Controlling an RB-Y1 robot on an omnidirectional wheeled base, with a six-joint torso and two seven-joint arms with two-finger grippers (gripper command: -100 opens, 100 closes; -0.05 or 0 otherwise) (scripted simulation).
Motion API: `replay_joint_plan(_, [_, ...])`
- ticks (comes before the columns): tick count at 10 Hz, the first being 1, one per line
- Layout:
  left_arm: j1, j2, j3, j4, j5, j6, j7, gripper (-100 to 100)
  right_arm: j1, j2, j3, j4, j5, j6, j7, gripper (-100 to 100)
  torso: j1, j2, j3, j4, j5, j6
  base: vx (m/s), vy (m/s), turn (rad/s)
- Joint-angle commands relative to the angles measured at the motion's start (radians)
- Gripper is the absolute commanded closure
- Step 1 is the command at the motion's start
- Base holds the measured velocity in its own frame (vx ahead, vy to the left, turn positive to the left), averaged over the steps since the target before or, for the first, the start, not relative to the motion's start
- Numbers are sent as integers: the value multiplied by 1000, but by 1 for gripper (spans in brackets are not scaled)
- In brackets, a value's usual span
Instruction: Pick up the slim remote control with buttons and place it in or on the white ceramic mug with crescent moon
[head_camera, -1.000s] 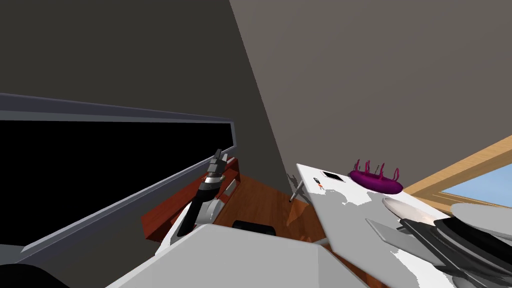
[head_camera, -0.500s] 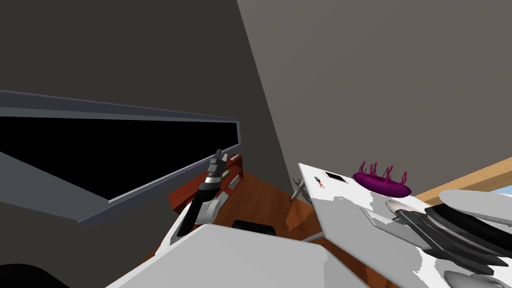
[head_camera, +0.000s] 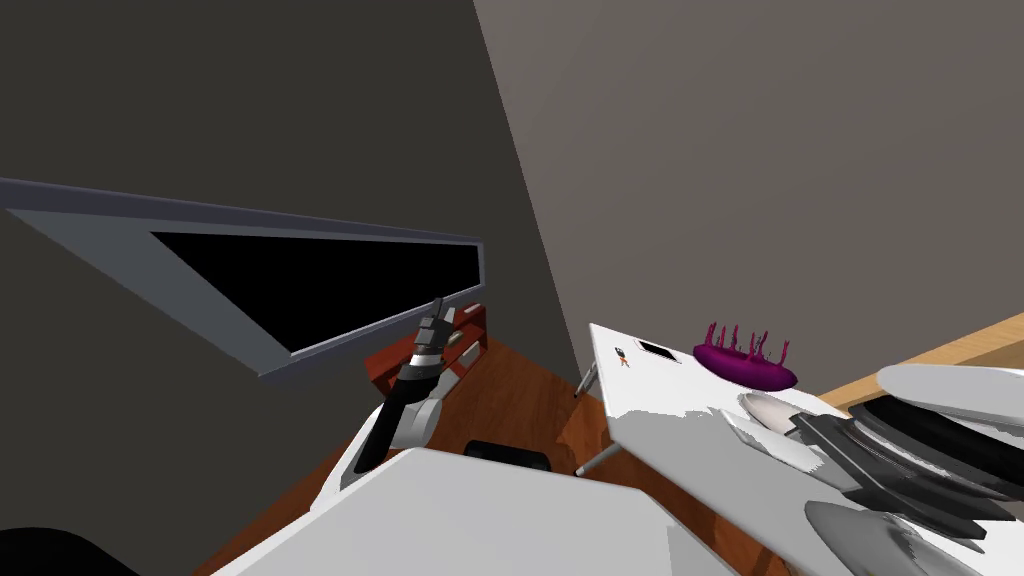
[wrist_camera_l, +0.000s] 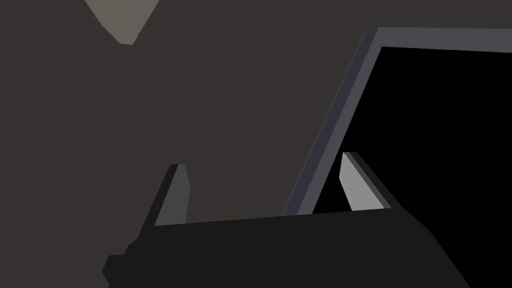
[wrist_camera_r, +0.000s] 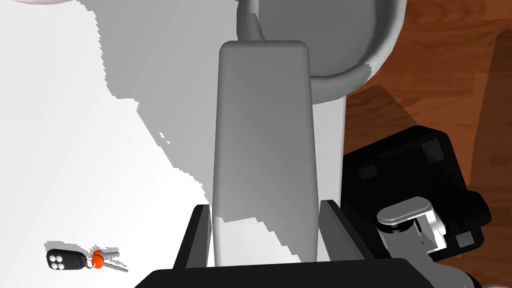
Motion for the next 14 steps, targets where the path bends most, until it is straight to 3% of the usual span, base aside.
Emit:
replay_joint_plan(1, [0, 0, 0, 0, 0, 0, 0, 0, 12, -6, -8, 7, -28, -34, 7, 100, 0, 0, 0, 0, 0, 0, -130, -153, 102])
replay_joint_plan(9, [0, 0, 0, 0, 0, 0, 0, 0, 49, -2, -10, 36, -181, -182, 60, 100, 0, -7, -4, -2, 0, 0, -107, -156, 110])
replay_joint_plan(11, [0, 0, 0, 0, 0, 0, 0, 0, 39, -6, 5, 26, -186, -176, 60, 100, 0, -7, -4, -1, 0, 0, -61, -112, 56])
replay_joint_plan(12, [0, 0, 0, 0, 0, 0, 0, 0, 40, -6, 5, 26, -187, -180, 61, -100, 5, -9, -5, -1, 1, 0, -7, -14, -4])
replay_joint_plan(14, [0, 0, 0, 0, 0, 0, 0, 0, 40, -6, 6, 26, -187, -180, 61, -100, 10, -12, -6, -2, 3, -1, -2, -3, 0])
